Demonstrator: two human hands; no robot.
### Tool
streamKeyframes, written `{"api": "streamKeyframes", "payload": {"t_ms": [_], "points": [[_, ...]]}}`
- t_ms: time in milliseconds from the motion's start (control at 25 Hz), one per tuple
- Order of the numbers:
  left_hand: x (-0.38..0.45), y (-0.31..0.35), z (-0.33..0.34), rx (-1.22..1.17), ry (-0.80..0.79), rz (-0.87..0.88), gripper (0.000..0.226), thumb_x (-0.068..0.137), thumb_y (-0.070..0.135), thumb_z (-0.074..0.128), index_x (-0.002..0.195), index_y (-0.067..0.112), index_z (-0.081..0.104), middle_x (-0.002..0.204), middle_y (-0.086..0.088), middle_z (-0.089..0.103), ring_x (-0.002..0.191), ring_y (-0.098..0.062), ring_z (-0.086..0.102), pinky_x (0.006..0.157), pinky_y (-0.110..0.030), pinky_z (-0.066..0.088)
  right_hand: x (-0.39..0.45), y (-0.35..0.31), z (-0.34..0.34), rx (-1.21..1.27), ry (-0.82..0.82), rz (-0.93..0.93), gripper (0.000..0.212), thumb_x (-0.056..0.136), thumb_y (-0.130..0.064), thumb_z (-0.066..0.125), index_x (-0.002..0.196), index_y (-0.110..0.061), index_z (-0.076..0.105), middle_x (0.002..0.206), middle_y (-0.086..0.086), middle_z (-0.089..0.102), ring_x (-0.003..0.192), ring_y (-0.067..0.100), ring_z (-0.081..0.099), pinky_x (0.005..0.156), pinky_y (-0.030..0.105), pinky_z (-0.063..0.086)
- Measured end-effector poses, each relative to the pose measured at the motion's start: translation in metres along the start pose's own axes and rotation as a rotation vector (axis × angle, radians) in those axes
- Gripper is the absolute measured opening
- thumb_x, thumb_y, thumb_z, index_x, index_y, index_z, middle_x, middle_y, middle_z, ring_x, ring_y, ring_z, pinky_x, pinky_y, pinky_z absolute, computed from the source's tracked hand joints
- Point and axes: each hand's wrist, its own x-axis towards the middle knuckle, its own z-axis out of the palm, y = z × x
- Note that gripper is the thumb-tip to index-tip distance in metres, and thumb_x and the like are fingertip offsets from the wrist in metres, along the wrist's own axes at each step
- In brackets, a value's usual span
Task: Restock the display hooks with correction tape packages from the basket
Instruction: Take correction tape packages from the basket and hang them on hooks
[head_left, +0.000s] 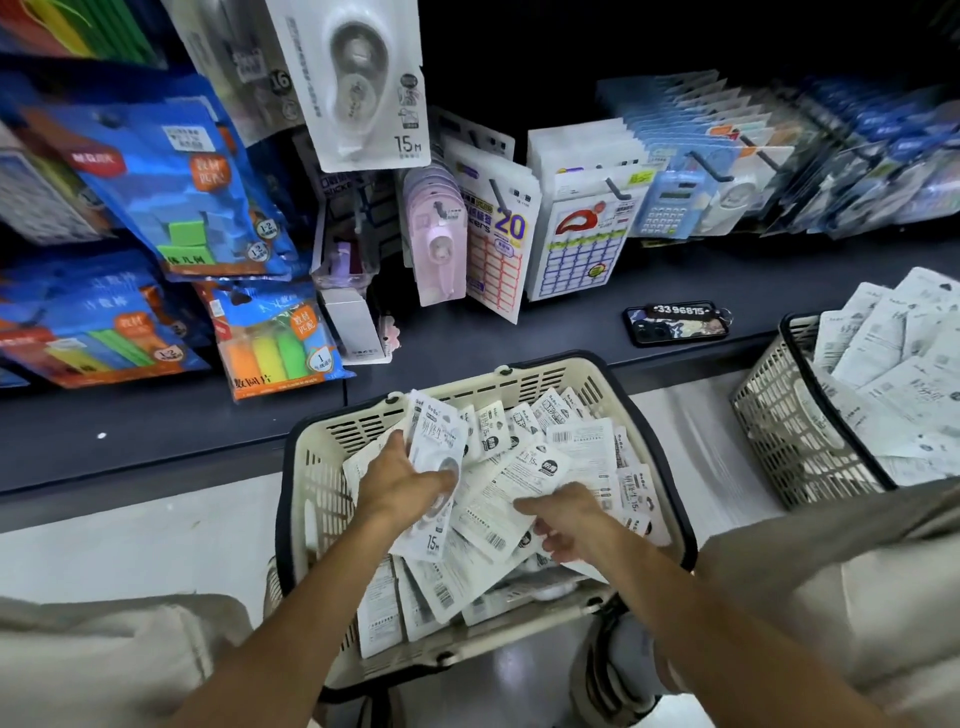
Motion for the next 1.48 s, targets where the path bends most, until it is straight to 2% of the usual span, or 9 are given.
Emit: {"api": "streamKeyframes", "payload": {"t_ms": [320,560,720,800,920,1080,1280,1360,1480], "points": [[0.0,0.001,0.008,-0.042,-0.041,0.028,0.045,0.082,0.024,0.08,0.12,0.024,0.057,0.109,0.005,0.071,0.099,-0.023,0.067,0.082,-0.032,0.05,-0.038,-0.03,0.015,0.197,0.011,-0.561,0.026,0.089,-0.009,0.065,0.064,-0.012,0.063,0.051,-0.013,0.06,0.048,0.002,0.059,0.059,0.019,0.047],[0.0,0.0,-0.001,-0.431,-0.432,-0.077,0.059,0.076,0.059,0.08,0.12,0.021,0.071,0.11,-0.009,0.078,0.106,-0.029,0.074,0.1,-0.047,0.053,-0.052,-0.023,0.028,0.095,-0.192,-0.867,0.04,0.087,0.007,0.069,0.117,-0.019,0.071,0.134,-0.009,0.049,0.081,0.0,0.063,0.063,0.021,0.057],[-0.003,-0.002,0.014,-0.301,-0.379,-0.066,0.066,0.06,0.008,0.096,0.116,0.023,0.065,0.102,0.002,0.08,0.097,-0.021,0.076,0.083,-0.038,0.059,-0.058,-0.027,0.022,0.644,-0.037,-0.594,0.041,0.095,-0.011,0.067,0.131,-0.029,0.058,0.11,0.0,0.067,0.069,0.003,0.067,0.05,0.018,0.053],[-0.002,-0.003,0.017,-0.296,-0.317,-0.074,0.063,0.065,0.0,0.089,0.116,0.026,0.063,0.104,0.001,0.079,0.097,-0.02,0.074,0.083,-0.041,0.059,-0.054,-0.03,0.014,0.755,0.101,-0.36,0.034,0.1,-0.021,0.06,0.133,-0.023,0.053,0.125,0.008,0.063,0.088,0.013,0.07,0.068,0.025,0.058],[-0.001,0.004,0.015,-0.376,-0.33,-0.083,0.065,0.059,0.027,0.089,0.119,0.029,0.064,0.106,0.003,0.079,0.094,-0.019,0.076,0.082,-0.039,0.058,-0.054,-0.029,0.023,0.455,-0.155,-0.155,0.039,0.106,-0.037,0.045,0.139,-0.017,0.052,0.138,0.014,0.06,0.124,0.032,0.059,0.107,0.048,0.046],[0.004,0.01,0.009,-0.345,-0.302,-0.05,0.082,0.044,0.034,0.098,0.118,0.029,0.063,0.107,0.003,0.079,0.097,-0.02,0.076,0.089,-0.044,0.06,-0.051,-0.028,0.022,0.333,-0.363,-0.302,0.041,0.109,-0.039,0.034,0.132,-0.021,0.061,0.127,0.007,0.069,0.117,0.026,0.065,0.102,0.044,0.052],[0.006,0.001,0.003,-0.371,-0.246,-0.112,0.061,0.065,0.01,0.093,0.117,0.025,0.063,0.106,0.002,0.078,0.093,-0.022,0.076,0.088,-0.047,0.061,0.0,0.005,-0.051,-1.385,0.213,-0.715,0.08,0.09,0.003,0.051,0.157,-0.032,0.025,0.169,0.006,0.012,0.154,0.038,0.009,0.124,0.056,0.013],[0.005,-0.001,0.002,-0.388,-0.238,-0.107,0.061,0.065,0.012,0.093,0.118,0.024,0.064,0.104,0.003,0.079,0.092,-0.02,0.077,0.087,-0.044,0.061,0.007,0.011,-0.066,-1.646,0.184,-0.726,0.083,0.093,0.0,0.05,0.159,-0.036,0.015,0.17,0.0,-0.002,0.155,0.036,-0.003,0.123,0.054,0.004],[0.004,0.0,-0.001,-0.416,-0.204,-0.101,0.063,0.065,0.012,0.093,0.12,0.023,0.064,0.105,0.003,0.079,0.092,-0.02,0.076,0.085,-0.041,0.061,0.004,-0.008,-0.073,-1.516,0.139,-0.835,0.055,0.101,-0.017,0.055,0.149,-0.041,0.042,0.163,-0.013,0.03,0.154,0.024,0.018,0.124,0.049,0.01]]}}
